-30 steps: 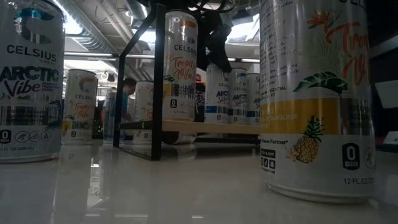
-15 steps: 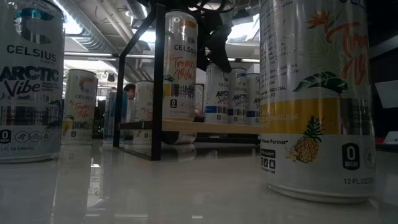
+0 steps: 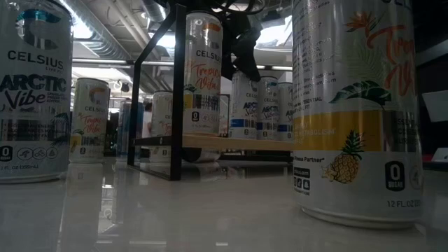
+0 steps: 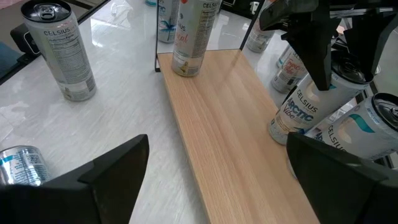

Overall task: Place canned beverage on shelf
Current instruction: Put the white blue soda can on the shelf, then put the blue soda can on the shelf

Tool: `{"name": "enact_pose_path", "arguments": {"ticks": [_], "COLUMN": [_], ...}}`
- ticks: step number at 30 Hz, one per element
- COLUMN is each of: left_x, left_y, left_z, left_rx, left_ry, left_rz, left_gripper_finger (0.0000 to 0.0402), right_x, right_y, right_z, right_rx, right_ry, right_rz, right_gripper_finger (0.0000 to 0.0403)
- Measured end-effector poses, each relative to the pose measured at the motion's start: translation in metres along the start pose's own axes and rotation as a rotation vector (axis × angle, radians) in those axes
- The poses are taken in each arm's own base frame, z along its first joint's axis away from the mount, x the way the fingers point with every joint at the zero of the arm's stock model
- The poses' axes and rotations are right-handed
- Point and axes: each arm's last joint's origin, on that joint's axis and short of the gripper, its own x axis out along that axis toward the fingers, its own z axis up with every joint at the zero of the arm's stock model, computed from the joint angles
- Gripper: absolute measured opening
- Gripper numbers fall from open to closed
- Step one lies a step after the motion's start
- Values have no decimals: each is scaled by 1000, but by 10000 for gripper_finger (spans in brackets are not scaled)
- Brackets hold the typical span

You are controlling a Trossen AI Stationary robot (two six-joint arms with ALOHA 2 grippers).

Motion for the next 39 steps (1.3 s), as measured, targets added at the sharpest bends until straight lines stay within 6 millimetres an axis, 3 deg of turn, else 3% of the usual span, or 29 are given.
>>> {"name": "enact_pose_path", "arguments": {"ticks": [14, 22, 34, 39], "left_x": [-1, -3, -30, -34], "left_y": [0, 1, 10, 15], "left_z": [1, 2, 18, 21], "left_rx": [-3, -4, -33, 51], "left_ry": [-9, -12, -83, -88], "left_rz": [-1, -2, -12, 0], "left_gripper_finger": [353, 356, 356, 356], "right_x": [0, 0, 0, 0], "right_y": [0, 0, 0, 0], "right_z": [0, 0, 0, 0], "right_rx": [0, 0, 0, 0], "right_ry": [0, 1, 1, 2], "right_rz": [1, 1, 0, -1], "right_gripper_finger": [370, 370, 370, 370]}}
